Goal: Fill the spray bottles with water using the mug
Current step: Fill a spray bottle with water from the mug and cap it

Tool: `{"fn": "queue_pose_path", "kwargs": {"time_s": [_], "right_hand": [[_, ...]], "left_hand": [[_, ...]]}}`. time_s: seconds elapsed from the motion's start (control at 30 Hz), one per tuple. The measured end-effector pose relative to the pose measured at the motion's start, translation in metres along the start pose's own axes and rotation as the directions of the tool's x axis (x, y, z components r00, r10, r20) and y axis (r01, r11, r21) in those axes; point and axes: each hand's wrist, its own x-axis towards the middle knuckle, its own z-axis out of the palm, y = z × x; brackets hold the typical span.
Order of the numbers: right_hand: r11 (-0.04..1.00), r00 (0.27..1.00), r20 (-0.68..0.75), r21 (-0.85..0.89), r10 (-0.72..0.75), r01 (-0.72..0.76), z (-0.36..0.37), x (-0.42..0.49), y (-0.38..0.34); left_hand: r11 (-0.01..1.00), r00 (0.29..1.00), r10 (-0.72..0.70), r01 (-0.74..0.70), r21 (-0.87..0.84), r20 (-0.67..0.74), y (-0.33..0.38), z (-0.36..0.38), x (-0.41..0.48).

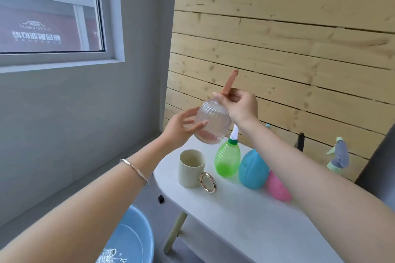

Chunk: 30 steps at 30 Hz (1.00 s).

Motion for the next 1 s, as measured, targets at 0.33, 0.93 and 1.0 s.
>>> {"fn": "queue_pose_path", "kwargs": {"time_s": [0.33,0.93,1.0], "right_hand": [[0.971,0.977,0.004,-0.112,0.215,-0.214,0.077,0.041,0.081],[0.914,0.935,-0.042,-0.2,0.351,-0.352,0.088,0.028,0.135],[0.903,0.929,-0.035,-0.221,0.369,-0.368,0.089,0.027,0.129]], "left_hand": [[0.969,0.962,-0.234,0.219,0.115,0.138,-0.093,-0.005,0.063],[0.933,0.929,-0.345,0.323,0.162,0.135,-0.137,0.029,0.07],[0.928,0.932,-0.346,0.323,0.185,0.105,-0.135,0.029,0.068]]}}
